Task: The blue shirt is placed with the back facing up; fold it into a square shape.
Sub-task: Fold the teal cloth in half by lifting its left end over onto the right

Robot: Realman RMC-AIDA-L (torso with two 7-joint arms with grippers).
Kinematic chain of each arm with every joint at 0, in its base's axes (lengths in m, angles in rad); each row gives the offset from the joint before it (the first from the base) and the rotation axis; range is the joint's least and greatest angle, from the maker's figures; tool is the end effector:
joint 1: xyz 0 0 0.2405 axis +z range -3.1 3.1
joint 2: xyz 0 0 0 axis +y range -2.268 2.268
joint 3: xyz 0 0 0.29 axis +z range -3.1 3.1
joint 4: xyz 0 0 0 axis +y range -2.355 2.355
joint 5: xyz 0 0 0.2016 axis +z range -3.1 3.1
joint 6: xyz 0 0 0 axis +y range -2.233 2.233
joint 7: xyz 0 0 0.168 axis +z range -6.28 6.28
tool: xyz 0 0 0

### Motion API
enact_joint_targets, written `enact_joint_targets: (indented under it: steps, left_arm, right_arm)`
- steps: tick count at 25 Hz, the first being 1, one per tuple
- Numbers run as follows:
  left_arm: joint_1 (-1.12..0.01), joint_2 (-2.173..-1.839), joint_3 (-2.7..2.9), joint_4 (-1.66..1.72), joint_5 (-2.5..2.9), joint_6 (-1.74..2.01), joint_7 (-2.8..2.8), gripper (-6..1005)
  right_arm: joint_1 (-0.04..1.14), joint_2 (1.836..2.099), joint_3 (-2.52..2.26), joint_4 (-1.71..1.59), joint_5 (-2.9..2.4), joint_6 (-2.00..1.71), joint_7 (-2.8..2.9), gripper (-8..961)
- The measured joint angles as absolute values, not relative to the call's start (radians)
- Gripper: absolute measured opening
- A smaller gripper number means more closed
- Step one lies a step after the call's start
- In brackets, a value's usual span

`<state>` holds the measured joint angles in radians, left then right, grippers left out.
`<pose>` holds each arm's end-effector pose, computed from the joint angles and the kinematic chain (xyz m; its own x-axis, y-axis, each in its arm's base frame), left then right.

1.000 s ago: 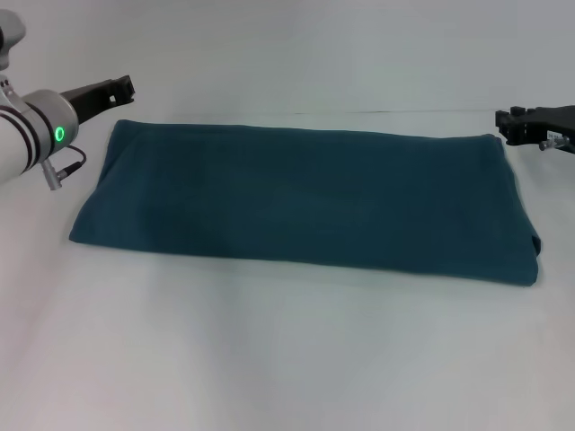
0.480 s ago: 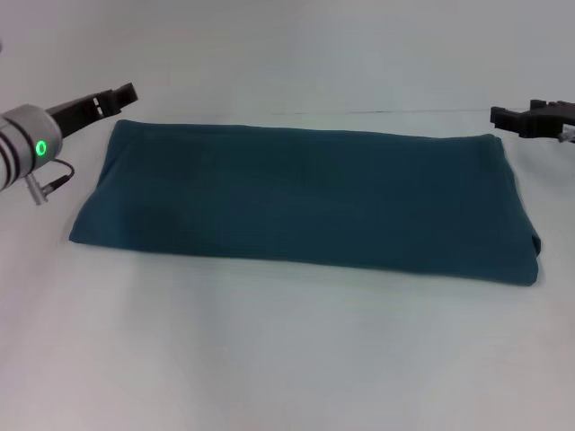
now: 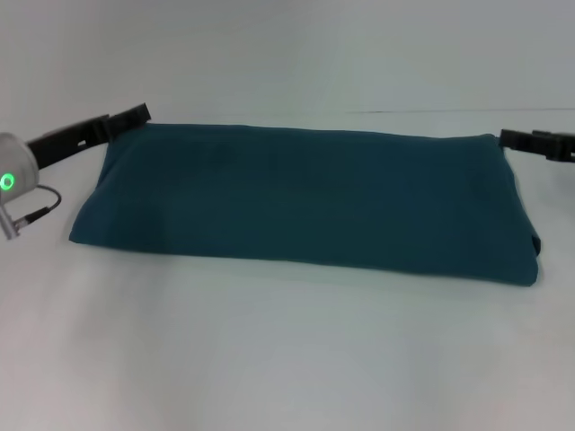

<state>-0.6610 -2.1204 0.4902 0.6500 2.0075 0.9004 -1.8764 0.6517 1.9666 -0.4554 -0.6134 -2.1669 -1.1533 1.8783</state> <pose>-0.3046 0.4542 0.0023 0.3633 0.5119 0.7784 0.9305 -0.2407 -0.2760 0.3253 0.4386 0.0432 0.4835 -0.5969 -0.6403 -0.8736 -0.3755 -0.3095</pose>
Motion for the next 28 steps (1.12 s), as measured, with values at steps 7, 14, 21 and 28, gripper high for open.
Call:
enact_joint_targets:
  steps: [7,14,21,28]
  left_arm:
    - [-0.578,-2.124,0.499,0.729,2.017,1.004,-1.88,890]
    - [-0.518,-2.126,0.501,0.77,2.04,1.033,-1.879,891]
    - [-0.505,-2.124,0.499,0.778,2.141,1.041,-1.882,891]
    - [-0.491,-2.124,0.488,0.787,2.225,1.031,-1.965,890]
  right_arm:
    - [0.573,1.934,-0.492,-0.686,-2.168,-1.345,2.025,726]
    - [0.541,1.894,-0.506,-0.681,-2.171,-1.452,2.117,717]
    - [0.525,1.881,-0.497,-0.698,-2.203,-1.493,2.186,713]
    - [0.516,1.879,-0.491,-0.699,-2.204,-1.486,2.192,710]
